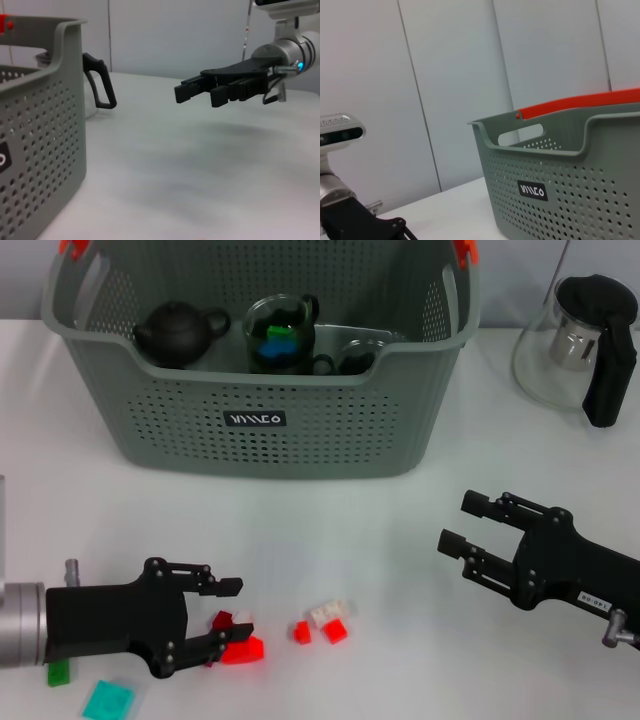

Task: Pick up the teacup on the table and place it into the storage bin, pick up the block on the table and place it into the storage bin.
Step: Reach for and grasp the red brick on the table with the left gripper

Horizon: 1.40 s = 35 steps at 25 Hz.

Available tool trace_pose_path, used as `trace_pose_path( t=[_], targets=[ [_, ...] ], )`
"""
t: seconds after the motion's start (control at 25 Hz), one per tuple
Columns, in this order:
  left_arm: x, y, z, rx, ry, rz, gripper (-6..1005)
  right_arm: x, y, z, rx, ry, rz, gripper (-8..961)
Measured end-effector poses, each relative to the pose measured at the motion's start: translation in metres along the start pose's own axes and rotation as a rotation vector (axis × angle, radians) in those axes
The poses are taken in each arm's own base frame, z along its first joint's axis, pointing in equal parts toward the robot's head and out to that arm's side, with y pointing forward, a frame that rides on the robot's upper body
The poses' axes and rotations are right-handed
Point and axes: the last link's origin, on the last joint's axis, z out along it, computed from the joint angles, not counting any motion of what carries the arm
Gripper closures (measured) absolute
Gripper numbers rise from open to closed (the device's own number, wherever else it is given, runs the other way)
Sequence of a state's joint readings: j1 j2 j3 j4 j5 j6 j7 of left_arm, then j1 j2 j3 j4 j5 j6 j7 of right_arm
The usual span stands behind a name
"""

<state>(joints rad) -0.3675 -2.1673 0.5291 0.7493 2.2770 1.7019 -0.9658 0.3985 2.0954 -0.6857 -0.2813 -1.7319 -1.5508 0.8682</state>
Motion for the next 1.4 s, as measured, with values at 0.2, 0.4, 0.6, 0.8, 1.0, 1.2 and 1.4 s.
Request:
trace_pose_path(
  t=[0.2, 0.4, 0.6, 0.8, 1.0, 1.2, 1.4],
  targets=[
    [-0.006, -0.001, 0.005, 0.024, -0.015, -0.047, 519, 0.001, 0.0, -0.001, 0.001, 0.001, 0.002, 315],
    [-0.013, -0.005, 0.015, 0.055, -0.038, -0.066, 539, 0.001, 0.001, 0.0, -0.001, 0.002, 0.002, 315],
    [-0.014, -0.006, 0.017, 0.061, -0.043, -0.072, 545, 0.001, 0.001, 0.0, -0.001, 0.001, 0.001, 315],
    [-0.015, -0.006, 0.017, 0.06, -0.043, -0.074, 549, 0.0, 0.0, 0.0, 0.0, 0.001, 0.001, 314],
    [-0.017, -0.007, 0.016, 0.073, -0.051, -0.083, 558, 0.0, 0.0, 0.0, 0.002, 0.001, 0.001, 314],
    [-0.018, -0.006, 0.015, 0.076, -0.057, -0.085, 574, 0.001, 0.0, -0.001, 0.003, 0.001, 0.002, 314],
    [-0.021, -0.004, 0.017, 0.052, -0.081, -0.084, 605, 0.001, 0.0, -0.001, 0.004, 0.002, 0.001, 314]
  ],
)
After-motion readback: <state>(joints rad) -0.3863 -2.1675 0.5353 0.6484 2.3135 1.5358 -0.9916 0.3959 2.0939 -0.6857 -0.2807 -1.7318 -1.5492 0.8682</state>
